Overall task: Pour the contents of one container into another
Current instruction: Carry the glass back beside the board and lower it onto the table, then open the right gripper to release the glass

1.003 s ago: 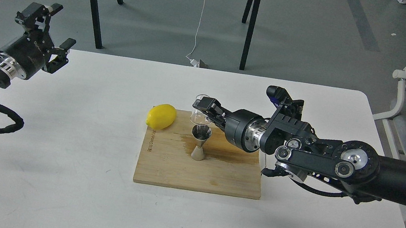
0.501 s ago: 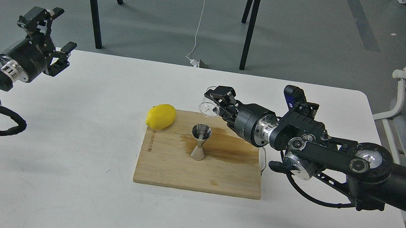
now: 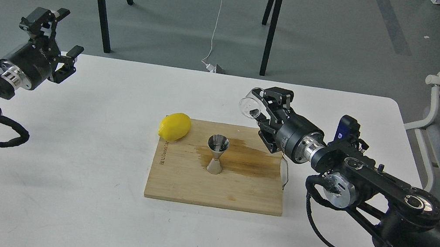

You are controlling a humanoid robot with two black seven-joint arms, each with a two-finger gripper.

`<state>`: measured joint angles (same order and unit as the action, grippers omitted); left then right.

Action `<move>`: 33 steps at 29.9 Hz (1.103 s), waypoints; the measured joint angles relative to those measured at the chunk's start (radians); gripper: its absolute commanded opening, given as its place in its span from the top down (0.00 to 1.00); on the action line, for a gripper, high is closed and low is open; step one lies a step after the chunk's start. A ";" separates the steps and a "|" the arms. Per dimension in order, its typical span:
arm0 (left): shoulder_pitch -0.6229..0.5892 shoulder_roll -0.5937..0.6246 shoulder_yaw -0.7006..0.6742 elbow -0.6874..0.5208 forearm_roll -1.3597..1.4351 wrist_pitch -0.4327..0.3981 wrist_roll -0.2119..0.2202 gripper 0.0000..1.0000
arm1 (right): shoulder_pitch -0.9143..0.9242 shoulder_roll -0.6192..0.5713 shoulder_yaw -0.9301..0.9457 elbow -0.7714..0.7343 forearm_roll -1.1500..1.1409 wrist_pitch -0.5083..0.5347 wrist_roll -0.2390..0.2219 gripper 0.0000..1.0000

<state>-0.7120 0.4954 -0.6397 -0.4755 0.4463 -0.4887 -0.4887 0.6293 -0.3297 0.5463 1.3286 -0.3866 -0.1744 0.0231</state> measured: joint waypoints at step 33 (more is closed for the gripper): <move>0.033 -0.004 0.008 0.001 0.002 0.000 0.000 0.00 | -0.685 0.059 0.493 -0.123 0.499 0.540 0.279 0.54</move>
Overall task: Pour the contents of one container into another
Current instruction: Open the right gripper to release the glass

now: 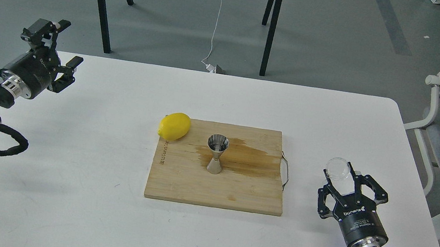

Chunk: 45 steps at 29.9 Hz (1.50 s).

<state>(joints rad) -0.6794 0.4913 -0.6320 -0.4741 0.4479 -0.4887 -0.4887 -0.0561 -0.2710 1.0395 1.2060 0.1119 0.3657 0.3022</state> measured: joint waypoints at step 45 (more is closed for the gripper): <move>0.014 -0.022 -0.003 0.000 0.000 0.000 0.000 0.00 | 0.202 0.078 0.001 -0.216 0.317 -0.192 -0.104 0.52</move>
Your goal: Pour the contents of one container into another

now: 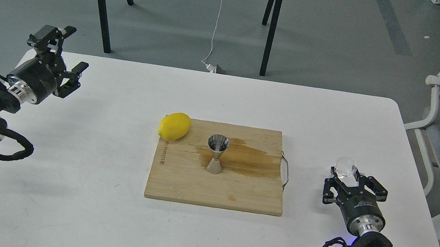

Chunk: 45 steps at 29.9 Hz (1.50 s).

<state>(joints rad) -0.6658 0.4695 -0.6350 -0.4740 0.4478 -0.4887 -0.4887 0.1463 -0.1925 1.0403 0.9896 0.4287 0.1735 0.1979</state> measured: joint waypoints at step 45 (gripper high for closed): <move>0.008 0.001 0.000 0.000 0.000 0.000 0.000 0.00 | -0.013 0.008 0.052 -0.043 0.085 0.012 -0.095 0.33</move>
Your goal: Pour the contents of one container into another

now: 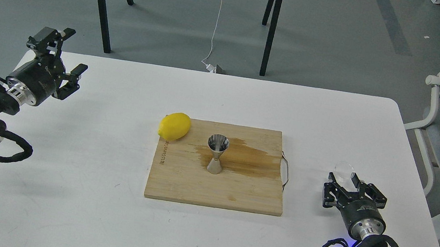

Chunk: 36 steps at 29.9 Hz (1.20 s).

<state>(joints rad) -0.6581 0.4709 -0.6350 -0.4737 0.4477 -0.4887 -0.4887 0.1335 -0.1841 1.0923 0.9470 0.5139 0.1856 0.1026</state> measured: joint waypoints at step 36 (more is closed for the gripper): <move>0.001 -0.002 -0.004 0.017 -0.004 0.000 0.000 0.00 | -0.247 -0.174 0.069 0.466 0.001 -0.098 0.006 0.15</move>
<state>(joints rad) -0.6575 0.4694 -0.6394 -0.4570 0.4438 -0.4887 -0.4887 -0.1135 -0.3581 1.1610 1.4130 0.5148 0.0879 0.1090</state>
